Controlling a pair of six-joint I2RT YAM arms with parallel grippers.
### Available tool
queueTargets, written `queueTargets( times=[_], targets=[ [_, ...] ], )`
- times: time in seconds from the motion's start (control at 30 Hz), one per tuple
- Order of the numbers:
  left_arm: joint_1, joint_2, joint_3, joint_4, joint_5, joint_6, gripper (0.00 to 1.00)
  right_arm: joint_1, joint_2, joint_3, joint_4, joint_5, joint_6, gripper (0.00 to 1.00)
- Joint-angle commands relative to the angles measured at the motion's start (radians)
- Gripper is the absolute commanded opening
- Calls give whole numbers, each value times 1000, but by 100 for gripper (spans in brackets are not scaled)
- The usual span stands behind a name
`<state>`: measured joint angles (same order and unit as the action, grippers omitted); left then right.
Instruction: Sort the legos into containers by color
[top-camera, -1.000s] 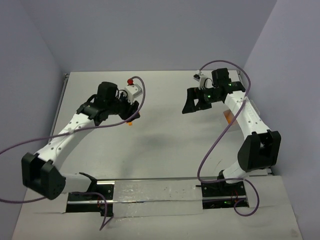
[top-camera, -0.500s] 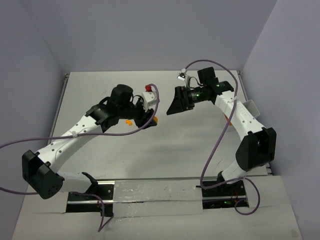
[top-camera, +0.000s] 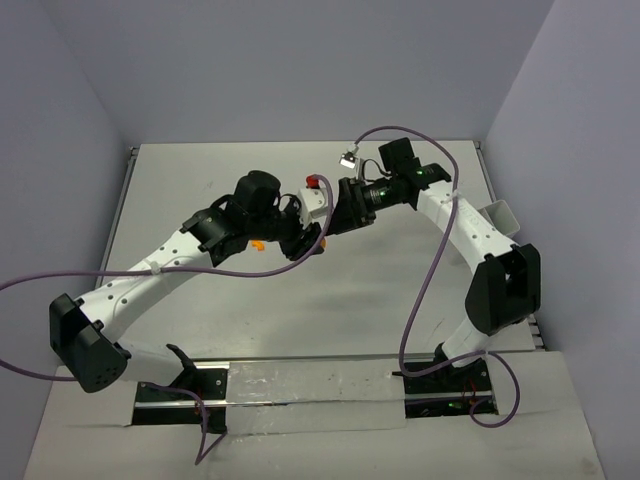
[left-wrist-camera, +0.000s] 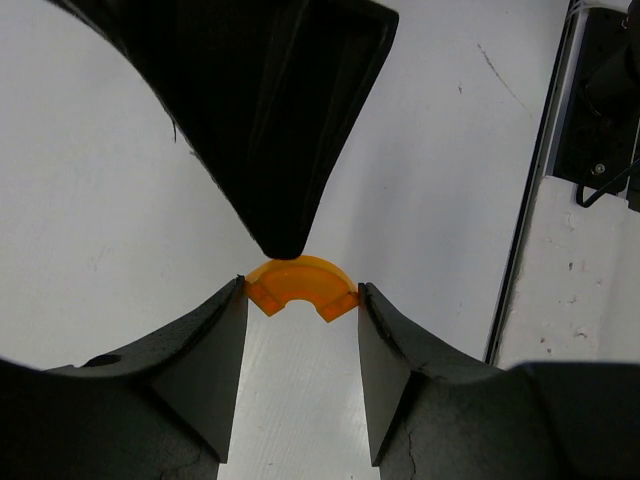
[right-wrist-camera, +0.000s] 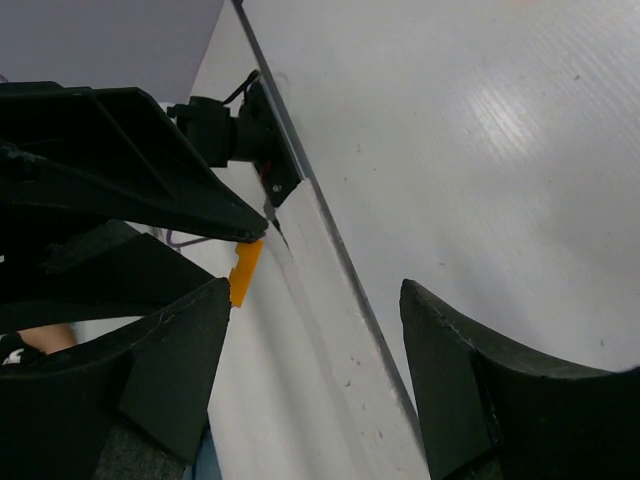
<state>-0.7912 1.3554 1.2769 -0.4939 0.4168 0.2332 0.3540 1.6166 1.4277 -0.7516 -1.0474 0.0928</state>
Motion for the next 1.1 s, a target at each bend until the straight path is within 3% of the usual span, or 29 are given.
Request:
queueTargets(
  times=[0.0,0.13,0.4,0.6,0.63,0.7,0.73,0.77,0.83,1.03,1.07],
  targets=[
    [-16,7,51,3,-24,23,32,30,10,16,12,-97,0,72],
    [-21,9,52,5,-34,26,32,42,20,23,2,-116,-8,69],
    [-28,13,41,18,-82,30,31,87,28,12,-19,-59,-38,51],
    [-28,15,26,49,-137,25,31,97,39,11,-29,-29,-51,29],
    [-29,14,25,52,-149,23,32,97,39,16,-32,-27,-53,17],
    [-28,17,27,48,-166,22,43,97,37,20,-34,-21,-53,2],
    [-28,19,28,35,-184,24,50,95,37,23,-36,-10,-53,0],
    [-28,21,28,27,-203,30,63,92,34,23,-39,-4,-54,0],
    [-25,16,8,25,-242,37,99,79,22,21,-50,3,-59,0],
    [67,-33,-47,38,-224,-12,99,-26,-20,28,-154,132,-166,0],
    [94,-54,-70,40,-211,-31,99,-79,-35,27,-188,275,-244,0]
  ],
)
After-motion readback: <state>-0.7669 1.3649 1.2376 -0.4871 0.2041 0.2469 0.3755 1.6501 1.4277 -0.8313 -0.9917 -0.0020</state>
